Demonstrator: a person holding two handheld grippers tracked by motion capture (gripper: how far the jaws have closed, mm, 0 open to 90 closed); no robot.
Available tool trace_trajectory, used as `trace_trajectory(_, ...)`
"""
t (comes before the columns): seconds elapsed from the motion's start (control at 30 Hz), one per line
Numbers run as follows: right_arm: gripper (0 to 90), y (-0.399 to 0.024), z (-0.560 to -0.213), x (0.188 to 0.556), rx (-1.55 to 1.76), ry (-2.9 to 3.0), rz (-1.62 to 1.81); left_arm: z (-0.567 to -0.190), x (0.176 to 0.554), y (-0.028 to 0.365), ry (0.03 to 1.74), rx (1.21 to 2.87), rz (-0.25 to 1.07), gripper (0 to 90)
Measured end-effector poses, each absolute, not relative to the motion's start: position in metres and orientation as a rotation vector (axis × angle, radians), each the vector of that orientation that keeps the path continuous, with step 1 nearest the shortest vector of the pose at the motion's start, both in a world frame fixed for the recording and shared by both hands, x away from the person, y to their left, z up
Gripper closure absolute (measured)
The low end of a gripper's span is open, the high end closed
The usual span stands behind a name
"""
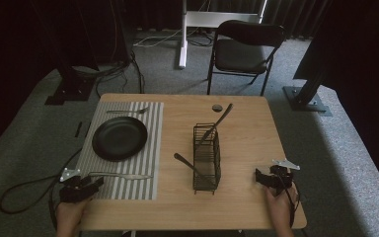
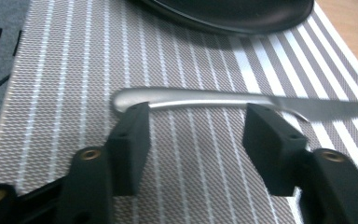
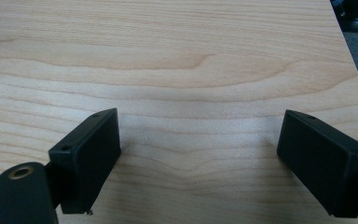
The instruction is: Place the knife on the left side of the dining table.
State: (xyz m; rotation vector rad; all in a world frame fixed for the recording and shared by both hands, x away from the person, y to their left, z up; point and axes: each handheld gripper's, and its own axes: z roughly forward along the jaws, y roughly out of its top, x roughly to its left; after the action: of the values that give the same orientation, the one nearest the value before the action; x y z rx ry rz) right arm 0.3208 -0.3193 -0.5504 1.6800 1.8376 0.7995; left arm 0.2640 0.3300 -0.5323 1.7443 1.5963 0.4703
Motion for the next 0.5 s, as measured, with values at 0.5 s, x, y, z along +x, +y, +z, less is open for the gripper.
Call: trace_trajectory(0.5, 12.4, -0.319, -0.550, 0.321, 1.680, 1.838, 0.800, -0.541, 0.253, 0.309, 1.597, 1.799, 0.512, 8.6)
